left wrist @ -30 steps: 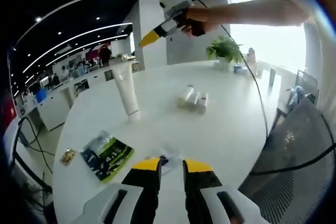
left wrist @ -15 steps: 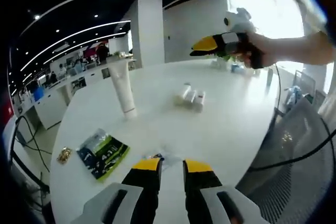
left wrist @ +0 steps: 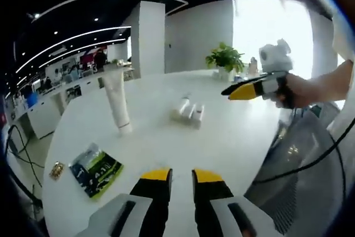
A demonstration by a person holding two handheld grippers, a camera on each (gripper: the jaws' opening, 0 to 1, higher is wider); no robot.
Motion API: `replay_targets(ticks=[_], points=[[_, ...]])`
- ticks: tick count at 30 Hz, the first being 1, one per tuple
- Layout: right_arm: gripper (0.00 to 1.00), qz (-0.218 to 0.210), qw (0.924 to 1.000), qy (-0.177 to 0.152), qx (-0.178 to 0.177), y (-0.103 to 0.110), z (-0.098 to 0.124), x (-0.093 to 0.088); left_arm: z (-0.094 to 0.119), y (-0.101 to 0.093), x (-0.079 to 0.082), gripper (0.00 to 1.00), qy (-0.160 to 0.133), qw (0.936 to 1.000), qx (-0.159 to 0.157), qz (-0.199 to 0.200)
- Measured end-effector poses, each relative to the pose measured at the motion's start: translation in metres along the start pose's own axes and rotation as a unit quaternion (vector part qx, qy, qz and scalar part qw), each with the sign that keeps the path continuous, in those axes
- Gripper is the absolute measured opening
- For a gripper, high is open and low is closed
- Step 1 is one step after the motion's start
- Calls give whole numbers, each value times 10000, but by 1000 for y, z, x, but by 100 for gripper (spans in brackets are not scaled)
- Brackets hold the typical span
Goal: Arrange the skincare products in the storage area until every visible bottle or jar stands upright without overlapping.
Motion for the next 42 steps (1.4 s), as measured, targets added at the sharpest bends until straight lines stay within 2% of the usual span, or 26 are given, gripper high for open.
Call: replay_targets(ticks=[2, 6, 8, 10, 11, 13, 15, 17, 19, 20, 23, 29, 32, 36, 42], points=[[42, -65, 9998, 4, -167, -6, 6, -4, -5, -4, 8, 16, -65, 9998, -101, -126], [42, -212, 9992, -111, -309, -10, 15, -10, -21, -6, 29, 16, -162, 9993, -330, -103], [41, -284, 9990, -128, -324, -11, 16, -13, -29, -5, 39, 16, -206, 9988, -424, -154], [41, -549, 9979, -16, -337, -13, 14, -18, -41, -2, 51, 16, -209, 9982, -546, -128], [41, -514, 9979, -103, -369, -14, 14, -16, -43, -1, 54, 16, -214, 9980, -581, -119], [41, -505, 9977, -181, -418, -14, 15, -15, -62, 1, 71, 20, -78, 9968, -776, -183], [41, -472, 9976, -200, -455, -14, 17, -16, -78, 1, 87, 23, 12, 9945, -955, -438], [41, -458, 9978, -70, -468, -16, 18, -22, -95, 1, 103, 26, 53, 9923, -1053, -656], [41, -591, 9969, -38, -519, -19, 18, -22, -110, 1, 118, 26, -8, 9914, -1128, -665], [41, -589, 9964, -177, -576, -22, 18, -20, -116, 2, 124, 26, -27, 9909, -1153, -696], [41, -636, 9957, -129, -656, -25, 17, -22, -138, 2, 136, 27, 72, 9901, -1219, -696], [41, -533, 9955, -91, -779, -26, 16, -23, -173, 10, 141, 27, 367, 9889, -1208, -777], [41, -554, 9951, -72, -814, -27, 16, -24, -187, 17, 139, 27, 505, 9897, -1146, -688], [41, -629, 9945, -73, -830, -30, 16, -25, -207, 24, 132, 28, 821, 9860, -1154, -879], [40, -654, 9943, 27, -838, -31, 14, -28, -236, 39, 130, 29, 960, 9872, -1108, -631]])
Point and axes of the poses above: the point that each gripper's makers call its tool centre point, and the gripper's own axes: z roughly backward along the fingers, y roughly to its left, x roughly out of its top, the point moved 9 cm from there along z, roughly backward along the fingers, and after that the axes turned 4 degrees about -z, right-handed, at the moved point
